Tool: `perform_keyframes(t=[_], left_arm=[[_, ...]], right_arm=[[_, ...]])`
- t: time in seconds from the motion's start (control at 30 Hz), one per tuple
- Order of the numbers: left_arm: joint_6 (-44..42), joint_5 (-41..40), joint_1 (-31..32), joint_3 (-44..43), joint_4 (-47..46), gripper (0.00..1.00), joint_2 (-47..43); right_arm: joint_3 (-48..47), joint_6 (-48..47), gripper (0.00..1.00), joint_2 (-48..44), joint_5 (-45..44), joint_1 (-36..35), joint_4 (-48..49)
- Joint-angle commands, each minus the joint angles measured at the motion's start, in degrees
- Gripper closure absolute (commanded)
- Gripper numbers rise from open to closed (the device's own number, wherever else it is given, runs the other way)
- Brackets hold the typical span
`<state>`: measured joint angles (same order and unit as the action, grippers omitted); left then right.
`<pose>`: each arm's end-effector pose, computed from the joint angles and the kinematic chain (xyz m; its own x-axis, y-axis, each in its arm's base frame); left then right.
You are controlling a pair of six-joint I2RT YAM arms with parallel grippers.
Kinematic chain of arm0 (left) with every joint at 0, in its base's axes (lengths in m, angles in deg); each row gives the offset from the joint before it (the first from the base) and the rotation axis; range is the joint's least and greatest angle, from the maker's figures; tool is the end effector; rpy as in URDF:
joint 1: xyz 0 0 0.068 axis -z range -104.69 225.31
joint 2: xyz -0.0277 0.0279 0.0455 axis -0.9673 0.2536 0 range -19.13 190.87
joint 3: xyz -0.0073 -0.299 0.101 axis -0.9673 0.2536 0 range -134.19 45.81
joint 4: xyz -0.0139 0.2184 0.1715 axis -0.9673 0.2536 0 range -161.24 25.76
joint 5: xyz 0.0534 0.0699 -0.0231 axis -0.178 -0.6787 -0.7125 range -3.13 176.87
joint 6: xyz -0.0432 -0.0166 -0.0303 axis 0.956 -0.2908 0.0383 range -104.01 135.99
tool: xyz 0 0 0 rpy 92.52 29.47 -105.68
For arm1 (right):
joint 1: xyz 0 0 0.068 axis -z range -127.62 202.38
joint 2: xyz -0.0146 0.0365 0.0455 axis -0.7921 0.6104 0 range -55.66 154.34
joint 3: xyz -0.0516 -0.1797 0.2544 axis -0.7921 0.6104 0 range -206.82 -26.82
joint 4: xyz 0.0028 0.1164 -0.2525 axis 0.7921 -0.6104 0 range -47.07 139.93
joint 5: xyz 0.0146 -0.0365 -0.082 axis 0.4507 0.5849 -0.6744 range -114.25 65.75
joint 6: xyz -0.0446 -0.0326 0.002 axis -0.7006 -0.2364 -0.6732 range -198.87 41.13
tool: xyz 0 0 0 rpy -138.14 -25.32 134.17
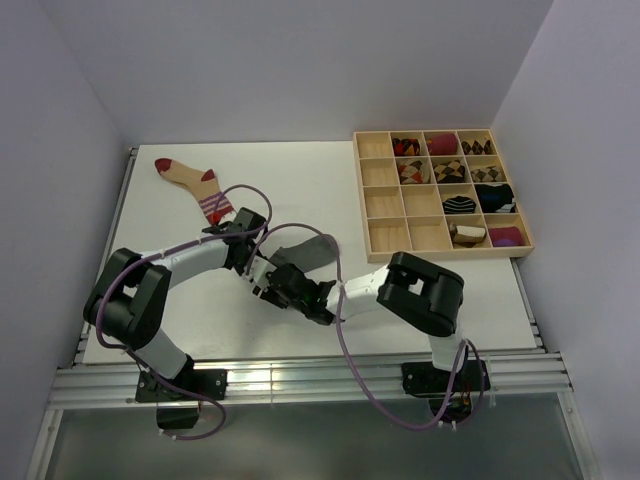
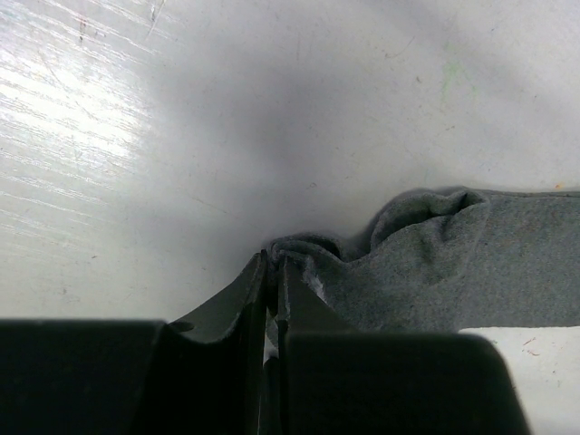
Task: Roll the socks
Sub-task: Roll the sock at the center of the board.
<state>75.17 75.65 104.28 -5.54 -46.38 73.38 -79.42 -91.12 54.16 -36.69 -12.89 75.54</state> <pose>0.2798 -0.1465 0.1922 -0.7581 -0.5431 -0.3609 -0.4785 0.8394 -0.2578 0.1795 0.3703 0.1571 -0.0423 -0.5872 -0.8083 -0.8382 0.4611 -0.2911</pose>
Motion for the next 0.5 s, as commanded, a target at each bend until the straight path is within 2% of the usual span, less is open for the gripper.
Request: perform_keyframes(t=[0.0,0.07,0.2,0.23,0.33,0.47], left_arm=[[-1.0,0.2,0.3,-1.0,1.6,0.88,0.0],[-0.7,0.2,0.2,-0.9,1.3,0.88,0.1],[-0.4,0.6,0.2,-0.8,1.1,0.87,-0.1],[-0.2,0.5,0.2,-0.8,1.1,0.87,-0.4],[0.5,0.0,0.2,-0.2,0.5,0.82,-1.8],[2.8,-1.3,0.1,1.2,-0.3,0.67,-5.6]], right_arm=[[-1.5,-0.5,0.55,1.4,-1.4,-0.3,1.6],[-1.6,-0.1,0.59,2.3,-1.6,-0.2,1.2],[-1.7,1.7,0.78,3.5,0.0,1.2,-0.2],[-1.6,2.7,0.85,3.3,1.2,2.2,-0.8],[-0.6,5.2,1.00,2.0,3.8,3.8,-1.7],[0.4,9.7,1.00,-0.7,15.3,8.5,-3.2]])
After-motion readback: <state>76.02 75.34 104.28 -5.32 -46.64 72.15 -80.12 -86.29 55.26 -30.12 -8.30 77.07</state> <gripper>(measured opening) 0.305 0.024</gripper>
